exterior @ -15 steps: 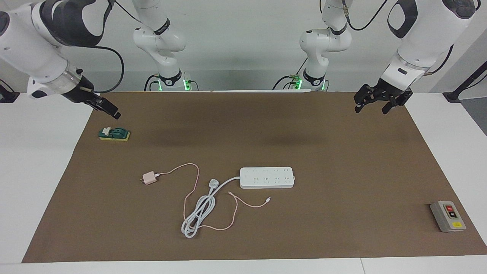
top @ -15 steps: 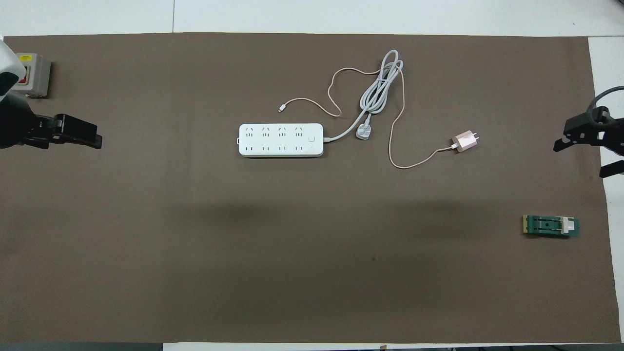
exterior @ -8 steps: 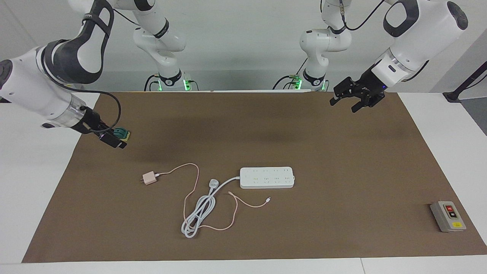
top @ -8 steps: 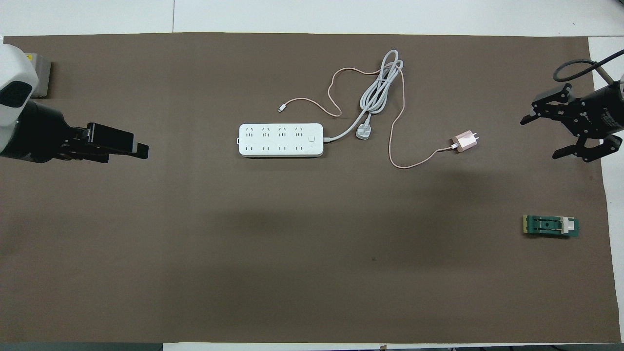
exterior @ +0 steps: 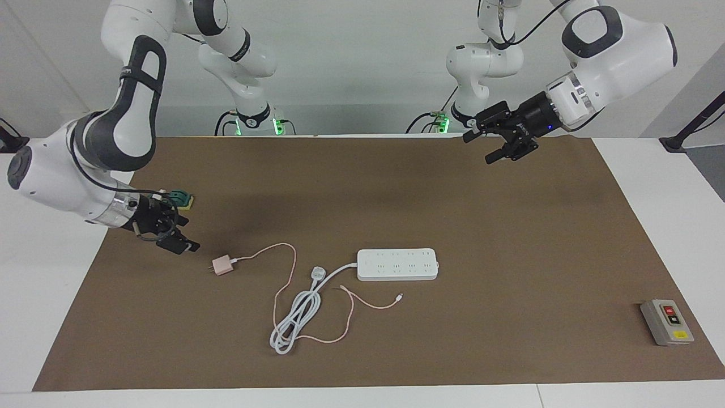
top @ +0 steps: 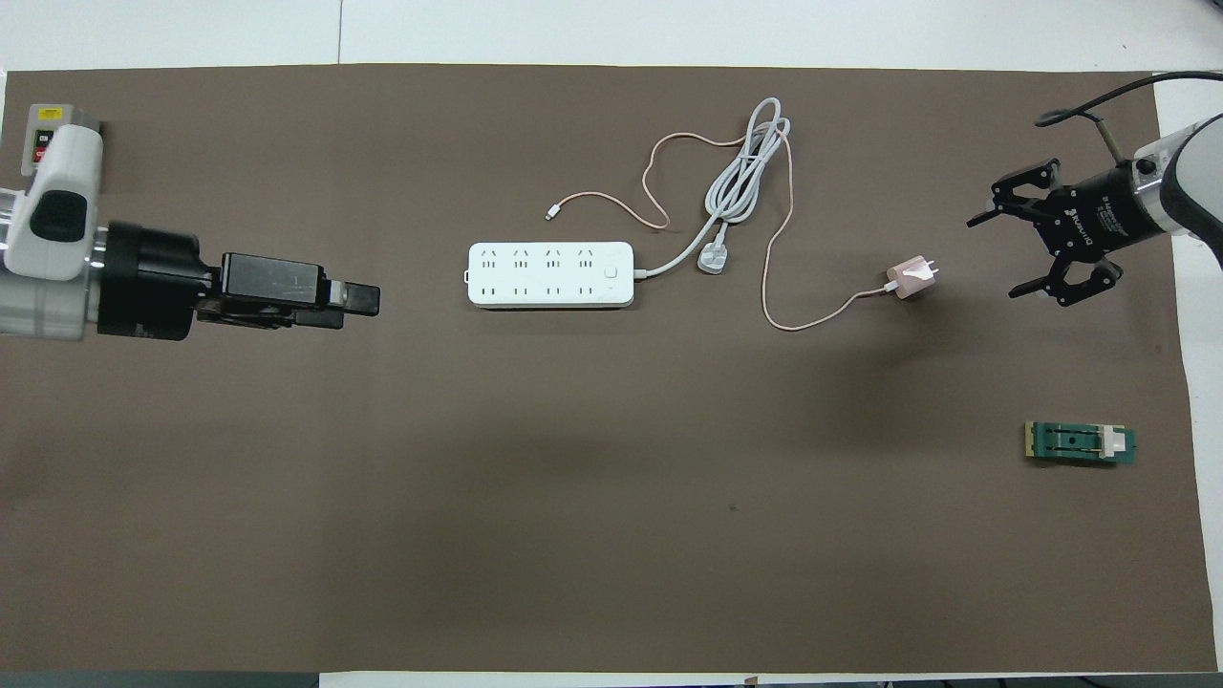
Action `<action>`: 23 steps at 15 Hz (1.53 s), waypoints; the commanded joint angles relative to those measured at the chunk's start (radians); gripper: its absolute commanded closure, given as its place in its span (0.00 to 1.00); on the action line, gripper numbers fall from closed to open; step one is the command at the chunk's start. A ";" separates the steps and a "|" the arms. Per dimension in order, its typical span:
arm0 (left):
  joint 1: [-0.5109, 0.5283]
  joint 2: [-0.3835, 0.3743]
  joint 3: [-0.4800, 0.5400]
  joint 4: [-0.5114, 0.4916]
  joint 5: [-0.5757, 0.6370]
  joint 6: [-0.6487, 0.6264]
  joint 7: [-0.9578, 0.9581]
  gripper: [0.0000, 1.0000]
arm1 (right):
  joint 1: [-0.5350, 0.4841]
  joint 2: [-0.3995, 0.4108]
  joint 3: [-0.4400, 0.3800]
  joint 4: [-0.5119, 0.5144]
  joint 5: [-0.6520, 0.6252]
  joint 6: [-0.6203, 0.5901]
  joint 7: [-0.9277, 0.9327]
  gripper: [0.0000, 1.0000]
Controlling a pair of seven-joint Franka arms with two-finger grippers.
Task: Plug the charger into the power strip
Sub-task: 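Move the left gripper near the strip while the right gripper reaches the charger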
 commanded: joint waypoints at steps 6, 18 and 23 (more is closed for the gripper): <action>-0.073 0.016 0.003 -0.253 -0.437 0.081 0.270 0.00 | -0.009 0.053 0.000 -0.028 0.086 0.008 0.107 0.00; -0.260 0.291 0.003 -0.154 -0.821 0.140 0.582 0.00 | 0.022 0.091 -0.001 -0.085 0.073 0.065 0.040 0.00; -0.283 0.296 0.003 -0.143 -0.895 0.144 0.578 0.00 | 0.033 0.104 -0.001 -0.089 0.071 0.117 0.023 0.00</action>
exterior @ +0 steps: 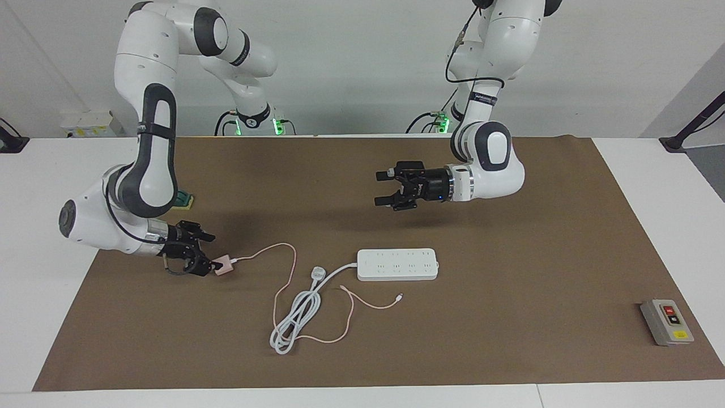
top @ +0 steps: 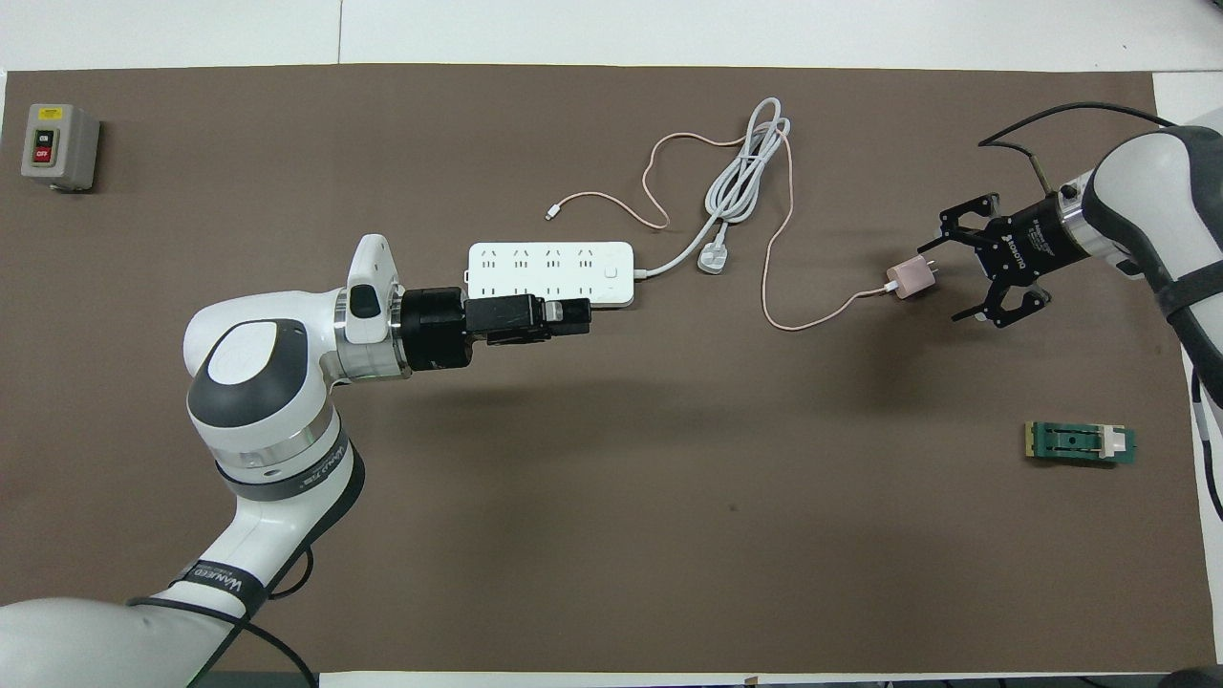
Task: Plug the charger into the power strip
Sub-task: 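Close the right gripper around the pink charger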
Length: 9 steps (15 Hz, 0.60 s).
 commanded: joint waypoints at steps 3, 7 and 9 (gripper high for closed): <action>-0.030 0.007 0.011 0.039 -0.036 0.025 -0.008 0.00 | 0.010 0.006 -0.002 -0.015 0.008 0.046 -0.039 0.00; -0.030 0.015 0.011 0.039 -0.035 0.042 -0.024 0.00 | 0.020 0.023 0.000 -0.013 0.008 0.089 -0.039 0.00; -0.031 0.016 0.011 0.038 -0.035 0.039 -0.073 0.00 | 0.017 0.048 0.000 -0.007 0.010 0.104 -0.052 0.00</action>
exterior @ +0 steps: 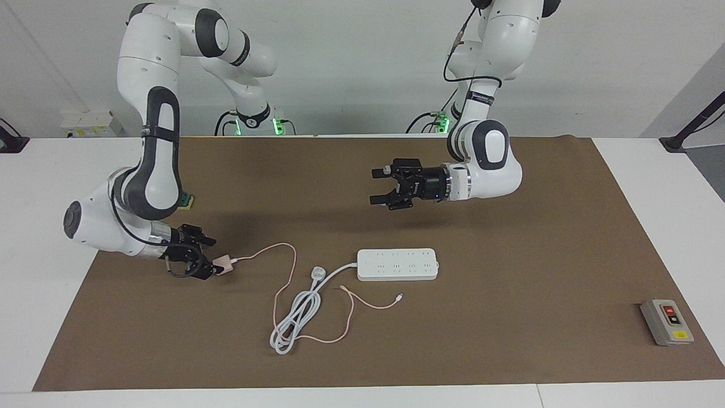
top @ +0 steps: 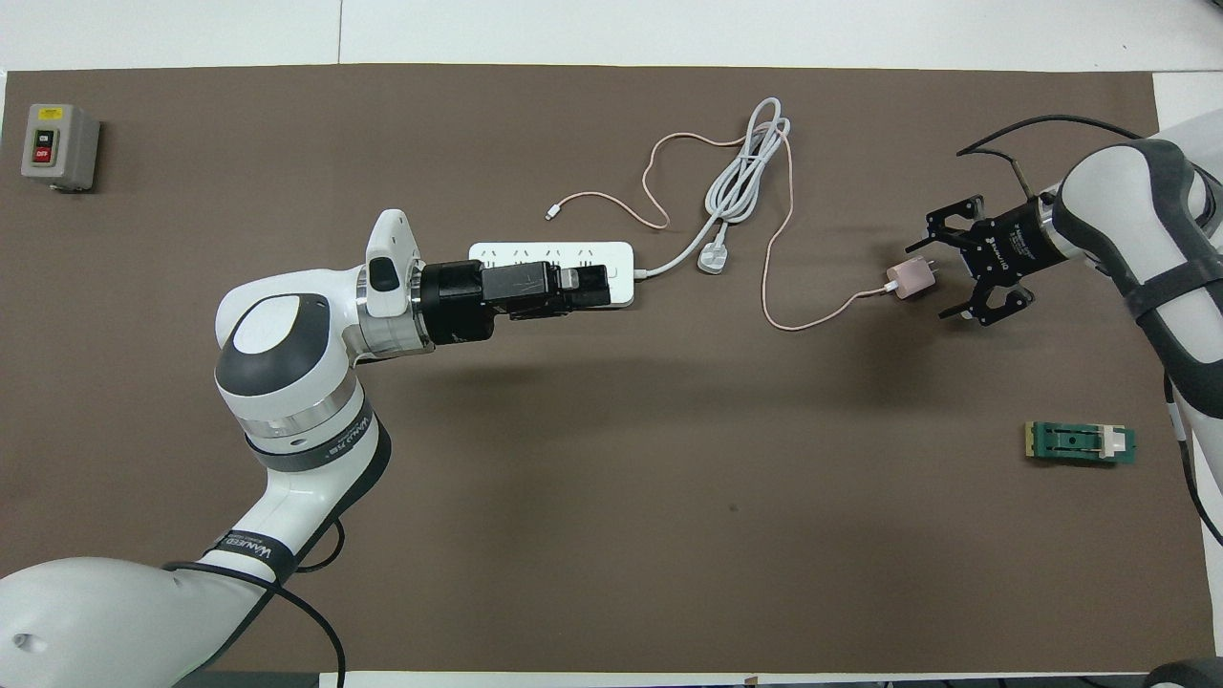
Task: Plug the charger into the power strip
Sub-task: 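Close the right gripper around the pink charger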
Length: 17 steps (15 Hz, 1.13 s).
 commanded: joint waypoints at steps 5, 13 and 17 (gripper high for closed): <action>-0.033 0.008 0.012 0.009 -0.016 0.029 -0.069 0.00 | -0.013 0.028 0.001 -0.006 0.025 0.025 -0.042 0.05; -0.035 0.010 0.012 0.012 -0.007 0.047 -0.074 0.00 | -0.016 0.028 0.001 -0.018 0.059 0.025 -0.053 0.97; -0.041 0.010 0.012 0.025 -0.005 0.047 -0.074 0.00 | -0.018 0.028 0.001 -0.016 0.063 0.023 -0.057 1.00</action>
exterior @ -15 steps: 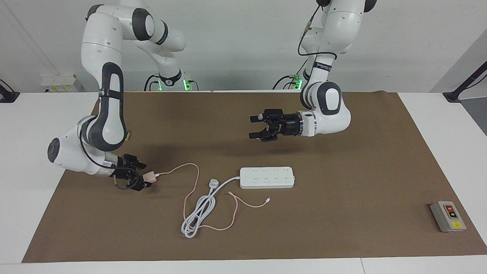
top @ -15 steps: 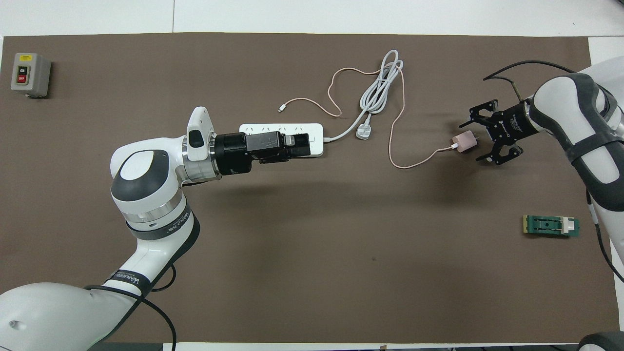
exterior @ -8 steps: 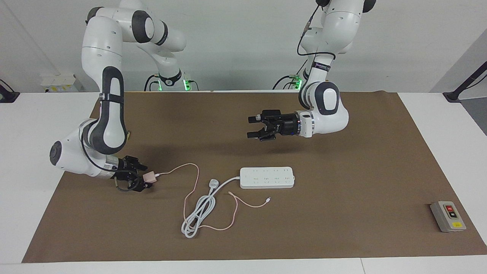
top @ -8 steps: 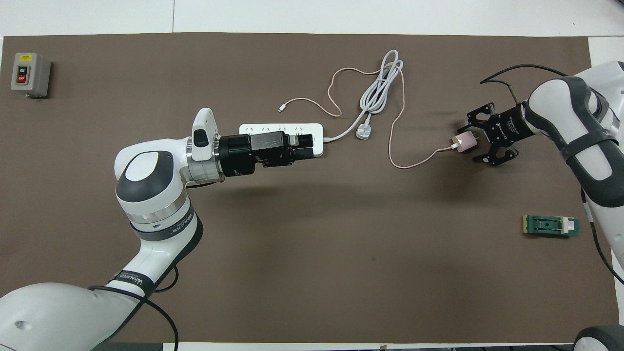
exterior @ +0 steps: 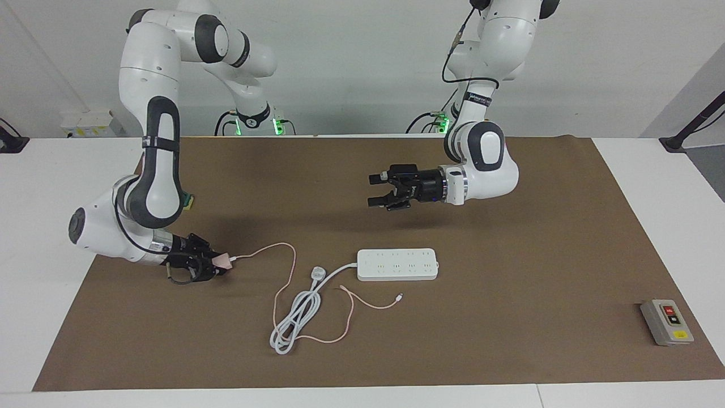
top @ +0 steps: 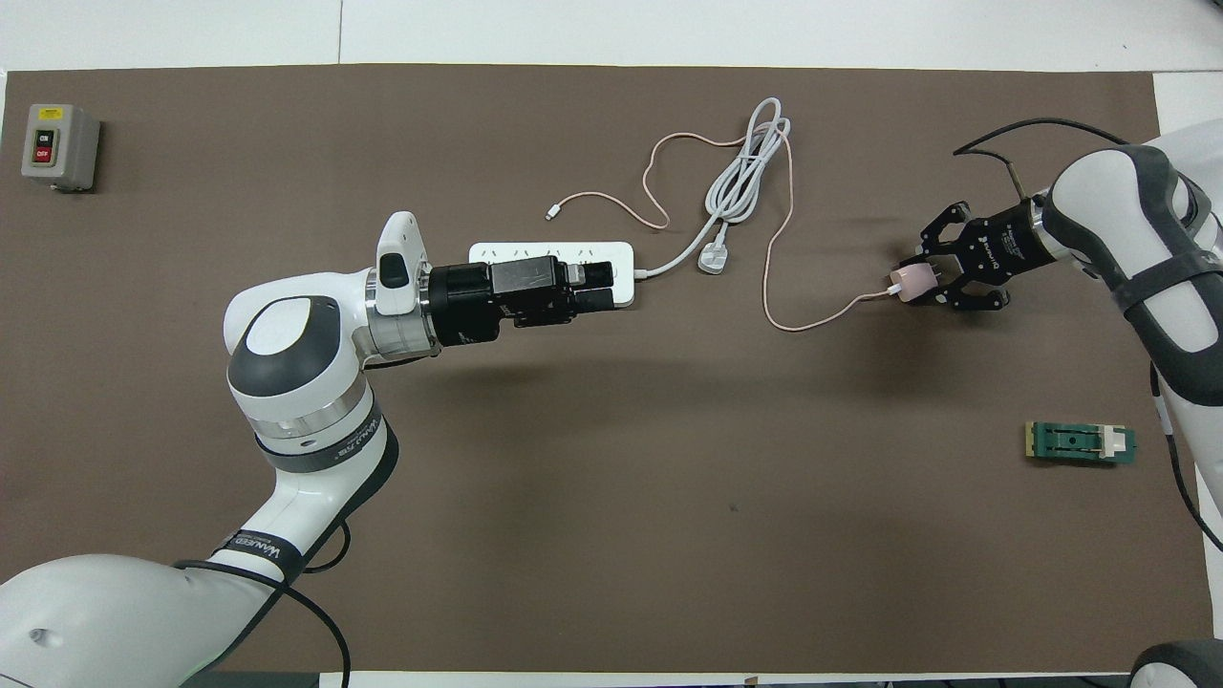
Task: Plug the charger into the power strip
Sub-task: 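Close the right gripper around the pink charger, then lift the pink charger with the right gripper toward the left gripper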
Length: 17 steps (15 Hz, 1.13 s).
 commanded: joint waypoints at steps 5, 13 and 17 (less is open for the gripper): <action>-0.023 0.006 0.013 0.026 -0.002 0.024 -0.015 0.00 | -0.010 -0.018 0.002 -0.006 0.029 -0.050 -0.010 1.00; -0.018 0.017 0.013 0.052 0.033 0.019 -0.014 0.00 | -0.002 -0.096 0.005 0.014 0.088 -0.182 0.137 1.00; -0.017 0.022 0.013 0.071 0.044 0.019 -0.014 0.00 | 0.009 -0.134 0.015 0.020 0.142 -0.215 0.214 1.00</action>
